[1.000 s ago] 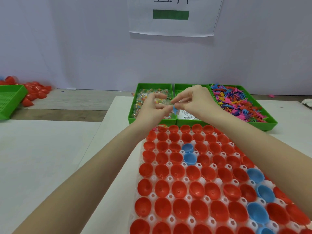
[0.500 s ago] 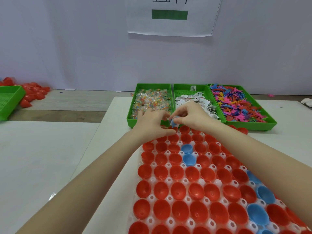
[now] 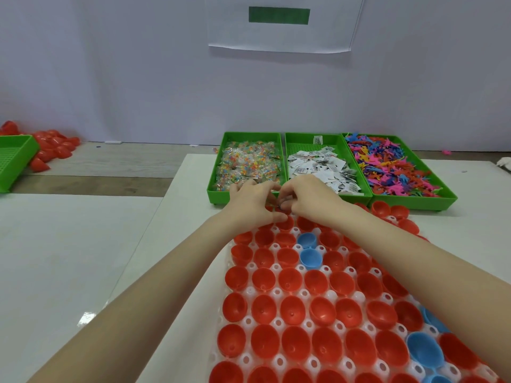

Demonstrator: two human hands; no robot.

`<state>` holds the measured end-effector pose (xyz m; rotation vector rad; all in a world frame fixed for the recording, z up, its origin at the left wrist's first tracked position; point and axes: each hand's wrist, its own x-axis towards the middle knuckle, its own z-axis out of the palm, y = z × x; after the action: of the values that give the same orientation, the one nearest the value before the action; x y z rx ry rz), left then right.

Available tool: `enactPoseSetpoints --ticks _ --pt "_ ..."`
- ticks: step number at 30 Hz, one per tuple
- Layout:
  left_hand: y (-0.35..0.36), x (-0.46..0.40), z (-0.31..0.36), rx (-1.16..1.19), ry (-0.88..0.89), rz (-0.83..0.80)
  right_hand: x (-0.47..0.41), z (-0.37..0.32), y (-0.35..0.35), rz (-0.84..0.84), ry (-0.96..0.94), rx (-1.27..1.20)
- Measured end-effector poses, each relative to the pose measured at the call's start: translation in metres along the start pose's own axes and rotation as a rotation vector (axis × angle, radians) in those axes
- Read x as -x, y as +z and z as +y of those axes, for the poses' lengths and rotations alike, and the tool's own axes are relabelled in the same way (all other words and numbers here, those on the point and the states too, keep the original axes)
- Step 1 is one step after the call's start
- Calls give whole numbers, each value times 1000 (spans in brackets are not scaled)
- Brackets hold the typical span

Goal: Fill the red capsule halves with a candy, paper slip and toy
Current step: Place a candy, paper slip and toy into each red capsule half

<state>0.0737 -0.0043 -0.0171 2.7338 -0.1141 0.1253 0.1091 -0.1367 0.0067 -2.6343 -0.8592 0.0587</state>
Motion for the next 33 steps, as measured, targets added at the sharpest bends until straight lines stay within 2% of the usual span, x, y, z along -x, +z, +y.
enactPoseSetpoints --ticks 6,12,16,18,20,22,23,24,26,27,29,31,33 --pt "0 1 0 -7 -2 9 -3 -5 -2 100 97 -109" --pt "-2 1 3 -84 15 -21 0 -1 -25 -32 184 -378" --pt "-4 1 3 -89 43 -4 5 6 -43 -45 172 -474" --pt "-5 1 1 -91 56 7 7 21 -54 122 163 -558" --pt "-6 1 -2 -69 58 19 7 46 -64 468 238 -597" --pt "-8 4 -3 -1 81 85 10 76 -70 749 423 -456" --pt "-9 6 -3 83 92 161 14 94 -71 772 520 -352" --pt "-11 7 -4 199 93 252 18 111 -70 704 604 -242" --pt "-18 5 -8 431 40 421 27 137 -67 418 724 -31" --pt "-21 1 -11 468 -27 458 31 144 -64 300 747 23" --pt "-26 -9 -23 258 -193 365 36 151 -58 237 712 23" --pt "-24 -18 -33 -40 -295 180 39 152 -55 307 647 34" --pt "-21 -21 -36 -187 -318 96 39 152 -53 358 604 56"
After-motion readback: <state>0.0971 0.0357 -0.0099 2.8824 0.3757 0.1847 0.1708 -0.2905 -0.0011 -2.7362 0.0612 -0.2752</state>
